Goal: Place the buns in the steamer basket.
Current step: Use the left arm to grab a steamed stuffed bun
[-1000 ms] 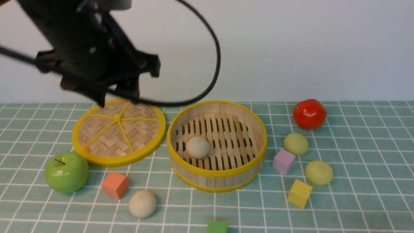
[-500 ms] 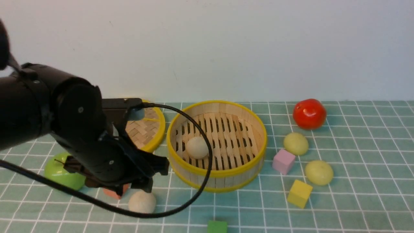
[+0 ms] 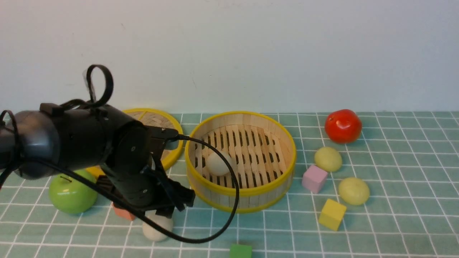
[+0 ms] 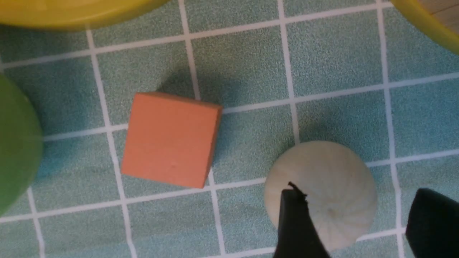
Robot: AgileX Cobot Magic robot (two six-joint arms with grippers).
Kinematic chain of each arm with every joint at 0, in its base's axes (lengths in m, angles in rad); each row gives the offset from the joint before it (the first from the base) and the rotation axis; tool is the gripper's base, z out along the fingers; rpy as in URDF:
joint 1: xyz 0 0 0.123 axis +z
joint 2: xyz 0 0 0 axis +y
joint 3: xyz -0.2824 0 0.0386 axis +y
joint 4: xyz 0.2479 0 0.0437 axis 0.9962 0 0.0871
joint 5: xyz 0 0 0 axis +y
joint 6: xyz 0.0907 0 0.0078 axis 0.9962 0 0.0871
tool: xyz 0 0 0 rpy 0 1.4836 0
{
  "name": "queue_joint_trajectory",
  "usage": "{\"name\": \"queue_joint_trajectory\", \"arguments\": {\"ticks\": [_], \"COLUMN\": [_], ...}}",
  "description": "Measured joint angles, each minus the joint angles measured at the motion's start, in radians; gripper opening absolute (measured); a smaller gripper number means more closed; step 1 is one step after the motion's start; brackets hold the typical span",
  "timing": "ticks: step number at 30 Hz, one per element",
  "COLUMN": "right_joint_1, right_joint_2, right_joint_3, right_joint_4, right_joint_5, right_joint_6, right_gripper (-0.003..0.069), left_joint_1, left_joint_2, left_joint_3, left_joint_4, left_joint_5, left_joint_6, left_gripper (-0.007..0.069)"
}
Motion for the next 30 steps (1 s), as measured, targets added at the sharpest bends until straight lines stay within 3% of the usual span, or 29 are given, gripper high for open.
{"name": "queue_joint_trajectory", "arguments": {"ticks": [9, 22, 30], "right_joint_1": [0.000, 0.000, 0.000], "right_joint_2": [0.000, 0.000, 0.000], "right_joint_3": [0.000, 0.000, 0.000], "right_joint_4": [0.000, 0.000, 0.000], "right_joint_5": [0.000, 0.000, 0.000], "right_joint_6": [0.000, 0.000, 0.000], "right_gripper": [0.0239, 0.0239, 0.0239], "left_joint_1": [0.000, 0.000, 0.000], "left_joint_2": [0.043, 0.071, 0.071], "left_joint_3": [0.000, 0.000, 0.000], "left_joint_4": [0.011, 0.045, 0.044], "left_joint_5": [-0.010, -0.010, -0.017], "left_joint_6": [-0.047, -0.061, -0.061], "left_gripper": [0.0215, 0.0198, -0.0001]}}
